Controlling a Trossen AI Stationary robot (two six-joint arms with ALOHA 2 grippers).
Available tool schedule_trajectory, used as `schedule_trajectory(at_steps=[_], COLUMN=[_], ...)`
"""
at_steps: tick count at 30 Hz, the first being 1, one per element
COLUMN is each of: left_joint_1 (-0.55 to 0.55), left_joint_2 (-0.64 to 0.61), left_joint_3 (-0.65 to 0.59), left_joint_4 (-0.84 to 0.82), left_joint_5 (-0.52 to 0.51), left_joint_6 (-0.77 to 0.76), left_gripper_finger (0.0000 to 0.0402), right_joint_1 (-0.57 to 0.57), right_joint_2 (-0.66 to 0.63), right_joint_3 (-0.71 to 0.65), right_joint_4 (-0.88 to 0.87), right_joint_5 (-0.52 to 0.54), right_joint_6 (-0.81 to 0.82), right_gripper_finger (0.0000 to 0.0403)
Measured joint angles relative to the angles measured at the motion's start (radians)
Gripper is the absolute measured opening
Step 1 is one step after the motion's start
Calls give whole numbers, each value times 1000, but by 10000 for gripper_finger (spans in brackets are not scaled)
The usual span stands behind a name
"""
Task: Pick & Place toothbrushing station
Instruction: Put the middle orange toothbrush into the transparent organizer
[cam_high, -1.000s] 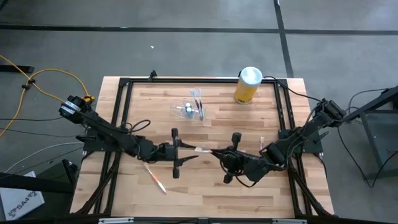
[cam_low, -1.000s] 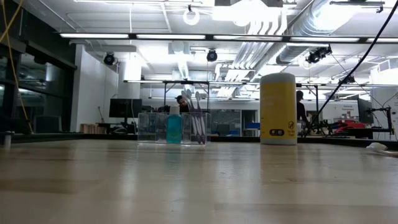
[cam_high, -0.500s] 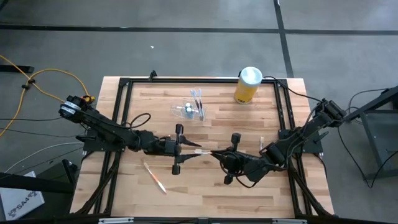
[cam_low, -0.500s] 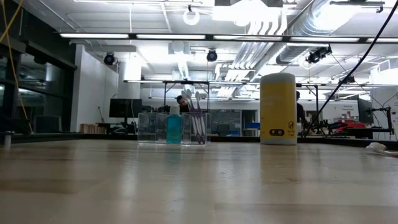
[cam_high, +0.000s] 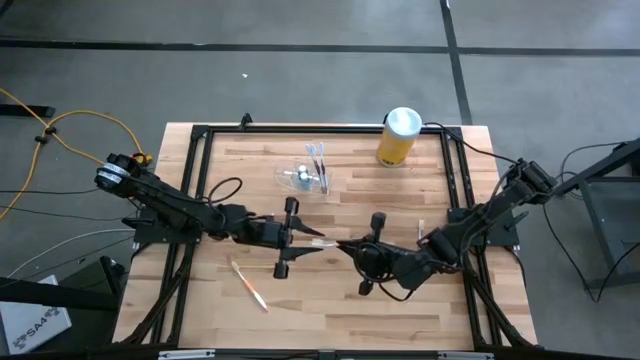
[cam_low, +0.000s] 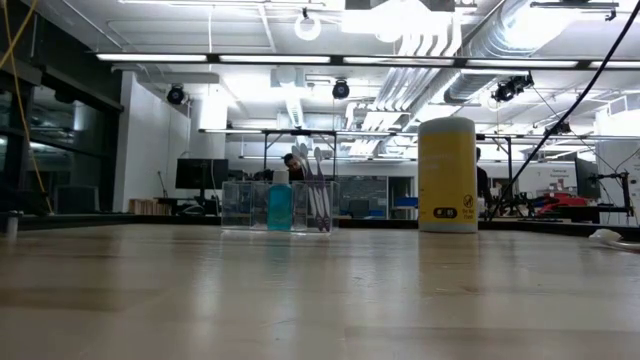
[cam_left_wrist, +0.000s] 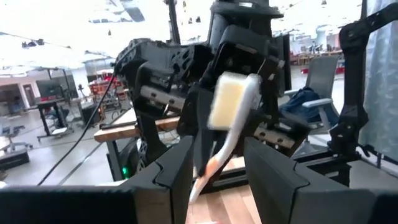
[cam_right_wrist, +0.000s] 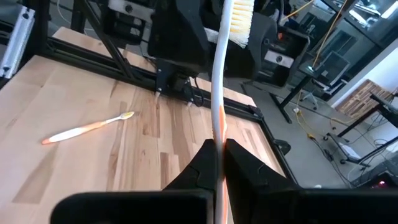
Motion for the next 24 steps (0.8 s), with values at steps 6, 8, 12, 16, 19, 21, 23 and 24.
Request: schedule_trajectory(at_steps=[6, 8, 12, 16, 19, 21, 23, 24], left_joint_1=[0, 0, 3, 12, 19, 21, 20, 20], left_joint_2=[0, 0, 0, 0, 0, 0, 0, 0], left_joint_3=[0, 0, 0, 0, 0, 0, 0, 0], left_joint_4=[12, 14, 25, 24, 23, 24, 25, 26], left_joint_5=[11, 12, 13, 15, 15, 14, 14, 14], left_joint_6=[7, 7, 7, 7, 5, 2, 2, 2], left_gripper_finger=[136, 136, 136, 136, 136, 133, 125, 119], right_joint_1=[-21, -24, -34, -37, -37, -37, -37, -37], right_joint_2=[0, 0, 0, 0, 0, 0, 0, 0], right_joint_3=[0, 0, 0, 0, 0, 0, 0, 0], right_joint_4=[7, 19, 36, 40, 40, 40, 40, 40], right_joint_5=[-7, -9, -34, -42, -49, -49, -49, -49], right_joint_6=[-21, -33, -46, -51, -52, -51, -52, -52], right_gripper_finger=[5, 5, 5, 5, 5, 5, 5, 5])
